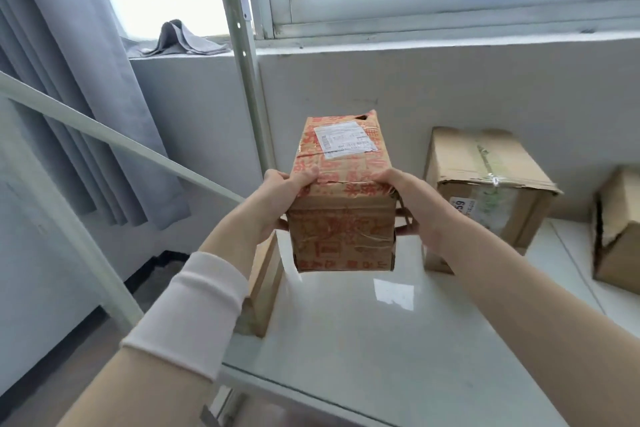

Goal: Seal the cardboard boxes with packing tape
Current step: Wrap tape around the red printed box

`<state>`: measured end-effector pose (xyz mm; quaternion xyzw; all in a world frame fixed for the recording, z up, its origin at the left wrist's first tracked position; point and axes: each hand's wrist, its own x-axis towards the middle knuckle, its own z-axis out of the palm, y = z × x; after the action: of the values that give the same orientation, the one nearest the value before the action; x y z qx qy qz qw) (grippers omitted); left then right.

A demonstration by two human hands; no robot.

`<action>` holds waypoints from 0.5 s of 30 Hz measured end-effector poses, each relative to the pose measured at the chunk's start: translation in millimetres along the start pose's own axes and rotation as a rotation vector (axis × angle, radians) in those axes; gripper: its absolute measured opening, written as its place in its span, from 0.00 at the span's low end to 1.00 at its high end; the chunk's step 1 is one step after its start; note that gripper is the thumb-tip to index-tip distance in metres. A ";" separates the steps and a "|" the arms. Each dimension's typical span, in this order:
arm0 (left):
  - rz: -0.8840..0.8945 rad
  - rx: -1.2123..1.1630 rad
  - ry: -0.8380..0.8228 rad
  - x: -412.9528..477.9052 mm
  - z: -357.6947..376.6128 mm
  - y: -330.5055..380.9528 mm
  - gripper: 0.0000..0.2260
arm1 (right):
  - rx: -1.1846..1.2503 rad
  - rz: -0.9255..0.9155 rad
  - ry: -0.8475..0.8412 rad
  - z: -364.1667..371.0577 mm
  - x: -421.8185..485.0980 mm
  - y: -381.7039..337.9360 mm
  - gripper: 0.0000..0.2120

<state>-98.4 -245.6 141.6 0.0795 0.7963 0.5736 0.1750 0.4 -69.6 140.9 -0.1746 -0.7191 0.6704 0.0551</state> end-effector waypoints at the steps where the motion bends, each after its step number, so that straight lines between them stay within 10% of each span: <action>1: 0.006 0.005 -0.001 -19.0 5.8 -3.9 0.27 | -0.021 -0.002 0.000 -4.3 -18.7 1.5 0.14; 15: -0.044 -0.050 -0.174 -214.1 101.4 -97.3 0.33 | -0.126 0.178 -0.051 -75.0 -193.7 110.4 0.10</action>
<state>144.6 -257.9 61.7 0.1072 0.7650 0.5802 0.2582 224.1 -57.3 69.5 -0.2235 -0.7426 0.6304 -0.0341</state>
